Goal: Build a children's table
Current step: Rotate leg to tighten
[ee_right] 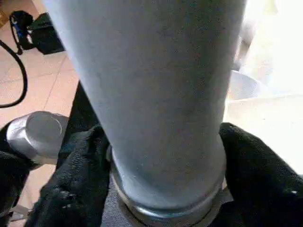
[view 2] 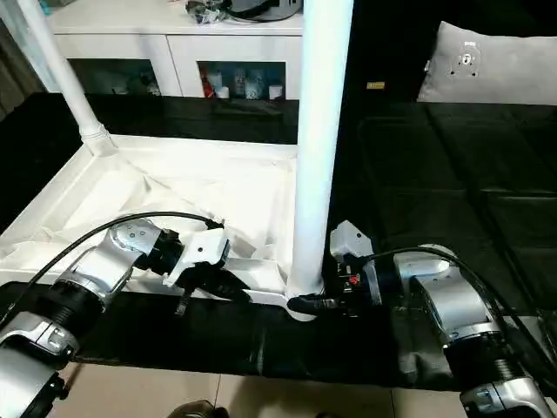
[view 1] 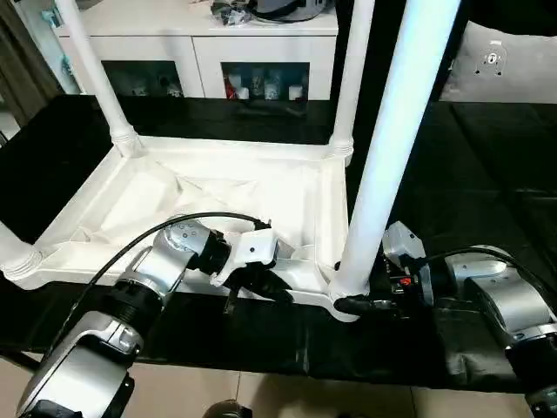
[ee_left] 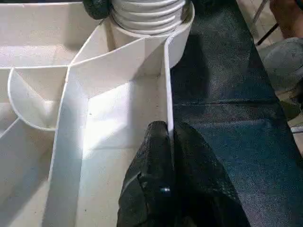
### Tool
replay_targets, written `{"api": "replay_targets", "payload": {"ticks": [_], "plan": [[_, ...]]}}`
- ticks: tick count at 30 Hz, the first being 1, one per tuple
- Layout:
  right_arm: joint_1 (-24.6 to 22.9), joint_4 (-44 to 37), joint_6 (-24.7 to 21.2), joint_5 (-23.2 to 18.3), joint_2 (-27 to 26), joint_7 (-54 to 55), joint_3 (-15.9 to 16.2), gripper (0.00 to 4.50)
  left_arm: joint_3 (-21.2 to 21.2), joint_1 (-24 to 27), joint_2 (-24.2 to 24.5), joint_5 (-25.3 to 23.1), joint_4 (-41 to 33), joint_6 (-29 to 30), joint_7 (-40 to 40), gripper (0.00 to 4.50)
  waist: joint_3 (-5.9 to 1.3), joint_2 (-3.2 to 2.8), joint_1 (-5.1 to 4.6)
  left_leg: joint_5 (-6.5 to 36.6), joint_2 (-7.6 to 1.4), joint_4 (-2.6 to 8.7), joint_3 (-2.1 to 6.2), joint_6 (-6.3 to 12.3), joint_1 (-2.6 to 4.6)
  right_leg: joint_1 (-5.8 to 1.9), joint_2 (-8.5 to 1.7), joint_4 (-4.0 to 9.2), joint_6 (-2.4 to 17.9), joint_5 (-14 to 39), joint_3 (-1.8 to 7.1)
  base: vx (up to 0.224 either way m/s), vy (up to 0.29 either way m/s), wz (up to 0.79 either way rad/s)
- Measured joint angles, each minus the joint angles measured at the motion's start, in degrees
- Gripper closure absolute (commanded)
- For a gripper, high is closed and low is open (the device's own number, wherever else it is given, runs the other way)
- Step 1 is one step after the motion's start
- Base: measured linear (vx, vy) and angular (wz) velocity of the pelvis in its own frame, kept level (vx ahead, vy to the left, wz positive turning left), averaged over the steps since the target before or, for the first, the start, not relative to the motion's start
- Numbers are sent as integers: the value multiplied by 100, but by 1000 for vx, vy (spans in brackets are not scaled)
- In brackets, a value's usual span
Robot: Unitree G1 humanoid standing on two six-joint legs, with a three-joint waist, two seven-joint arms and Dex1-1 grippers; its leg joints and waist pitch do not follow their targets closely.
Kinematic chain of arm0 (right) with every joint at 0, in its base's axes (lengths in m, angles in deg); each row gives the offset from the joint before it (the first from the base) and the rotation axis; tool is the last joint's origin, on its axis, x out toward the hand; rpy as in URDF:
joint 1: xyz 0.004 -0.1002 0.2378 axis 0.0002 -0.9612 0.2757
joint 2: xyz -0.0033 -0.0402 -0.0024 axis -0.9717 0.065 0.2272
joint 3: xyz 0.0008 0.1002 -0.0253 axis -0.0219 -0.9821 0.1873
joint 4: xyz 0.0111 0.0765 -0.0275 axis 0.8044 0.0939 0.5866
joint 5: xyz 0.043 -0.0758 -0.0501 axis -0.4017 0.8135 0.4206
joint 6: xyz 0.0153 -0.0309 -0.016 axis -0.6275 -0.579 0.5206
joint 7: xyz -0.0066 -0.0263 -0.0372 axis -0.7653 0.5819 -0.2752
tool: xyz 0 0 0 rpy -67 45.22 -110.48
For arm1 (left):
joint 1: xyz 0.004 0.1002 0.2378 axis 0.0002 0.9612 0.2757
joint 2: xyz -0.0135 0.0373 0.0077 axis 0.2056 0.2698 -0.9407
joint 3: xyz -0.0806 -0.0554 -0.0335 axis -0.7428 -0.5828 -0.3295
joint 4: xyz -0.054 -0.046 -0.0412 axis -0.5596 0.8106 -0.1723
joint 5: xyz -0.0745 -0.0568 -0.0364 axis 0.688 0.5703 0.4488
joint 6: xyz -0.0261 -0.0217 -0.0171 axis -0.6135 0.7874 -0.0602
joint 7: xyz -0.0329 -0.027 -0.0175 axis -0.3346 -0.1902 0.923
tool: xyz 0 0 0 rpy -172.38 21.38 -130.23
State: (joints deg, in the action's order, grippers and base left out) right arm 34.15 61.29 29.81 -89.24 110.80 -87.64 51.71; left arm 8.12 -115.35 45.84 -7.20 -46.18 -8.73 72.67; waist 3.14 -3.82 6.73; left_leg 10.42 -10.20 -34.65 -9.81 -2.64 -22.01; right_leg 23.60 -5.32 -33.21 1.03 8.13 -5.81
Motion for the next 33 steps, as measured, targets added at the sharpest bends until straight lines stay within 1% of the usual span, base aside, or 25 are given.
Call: {"api": "replay_targets", "payload": {"ticks": [2,6,8,10,11,12,13,14,16,18,19,22,24,25,27,30,31,33], "plan": [[-1,0,-8,-4,-13,4,-2,157,-2,-3,5,1,6,-10,3,450,0,1,-2,0,0,0,0,0,1,0,0,0,0,0,0,0,0,0],[-35,-61,-134,-24,-113,113,-31,167,-24,-1,-1,23,1,48,-2,450,-1,3,-9,0,-2,0,0,-1,3,-1,0,-2,-2,1,-1,0,0,0],[-130,-178,-267,-70,-244,329,-114,168,-90,9,4,24,-18,181,-67,450,-2,3,-12,-1,-2,-1,0,-1,5,-1,0,-3,-3,2,-1,0,0,0],[-205,-208,-336,-67,-402,692,-246,169,-150,40,7,14,-103,409,-260,450,-4,3,-34,-1,-3,-2,0,-2,9,-3,0,-2,-8,4,-1,0,0,0],[-238,-211,-377,-60,-545,986,-328,169,-212,71,8,1,-166,574,-418,450,-5,2,-61,-1,-3,-2,-3,-2,10,-3,0,-1,-9,5,0,0,0,0],[-259,-211,-414,22,-742,1358,-403,169,-281,123,-4,-17,-267,804,-643,450,-5,2,-116,-1,-3,-2,-4,-3,15,-3,1,-1,-10,5,0,0,0,0],[-262,-186,-465,106,-990,1867,-521,170,-371,154,-58,-61,-359,1066,-939,450,-4,3,-201,-3,-3,-4,-4,-6,16,1,2,-1,-10,3,-1,0,0,0],[-260,-176,-515,149,-1125,2206,-597,170,-417,177,-128,-105,-439,1262,-1132,450,-4,3,-268,-3,-2,-2,-4,-6,17,-1,1,5,-10,3,-1,0,0,0],[-223,-147,-676,270,-1459,2968,-824,170,-533,307,-350,-179,-746,1764,-1655,450,-5,5,-411,-3,-1,-3,-4,-6,22,-6,1,8,-10,4,0,0,0,0],[-85,3,-779,394,-1741,3618,-969,170,-622,412,-612,-276,-1003,2210,-2184,450,-5,4,-509,-2,-1,-1,-6,-6,34,-8,2,8,-10,3,1,0,0,0],[2,56,-810,457,-1782,3859,-991,170,-626,419,-729,-290,-1073,2373,-2386,450,-5,5,-532,-2,-1,2,-6,-6,34,-8,3,9,-10,3,-2,0,0,0],[207,286,-822,660,-2033,4577,-1051,170,-745,553,-1104,-394,-1278,2747,-3067,450,-5,4,-555,-2,-3,11,-5,-6,53,-18,6,7,-11,3,-5,0,0,0],[343,409,-790,820,-2155,5003,-1104,170,-774,570,-1358,-439,-1349,2927,-3518,450,-4,3,-538,-2,-3,15,-4,-7,53,-19,5,9,-13,4,-8,0,0,0],[376,455,-766,881,-2181,5092,-1126,136,-765,577,-1438,-463,-1378,2983,-3658,450,-5,1,-527,-2,-3,16,-4,-7,53,-19,5,10,-14,5,-8,0,0,0],[375,454,-755,893,-2222,5159,-1162,101,-763,583,-1477,-477,-1419,3037,-3738,450,-5,-1,-518,-2,-2,19,-4,-7,51,-19,5,12,-15,6,-7,0,0,0],[374,437,-765,879,-2323,5212,-1226,91,-748,587,-1484,-488,-1463,3068,-3808,450,-4,-2,-514,-1,-2,21,-4,-7,47,-17,5,13,-15,6,-7,0,0,0],[371,433,-758,869,-2327,5211,-1237,65,-745,587,-1483,-490,-1467,3068,-3819,450,-4,-2,-513,0,-2,21,-4,-7,46,-17,5,14,-15,6,-7,0,0,0],[351,425,-729,812,-2326,5181,-1242,58,-740,587,-1473,-489,-1475,3065,-3810,450,-4,-4,-513,0,-2,22,-4,-7,45,-17,5,14,-14,5,-7,0,0,0]]}}
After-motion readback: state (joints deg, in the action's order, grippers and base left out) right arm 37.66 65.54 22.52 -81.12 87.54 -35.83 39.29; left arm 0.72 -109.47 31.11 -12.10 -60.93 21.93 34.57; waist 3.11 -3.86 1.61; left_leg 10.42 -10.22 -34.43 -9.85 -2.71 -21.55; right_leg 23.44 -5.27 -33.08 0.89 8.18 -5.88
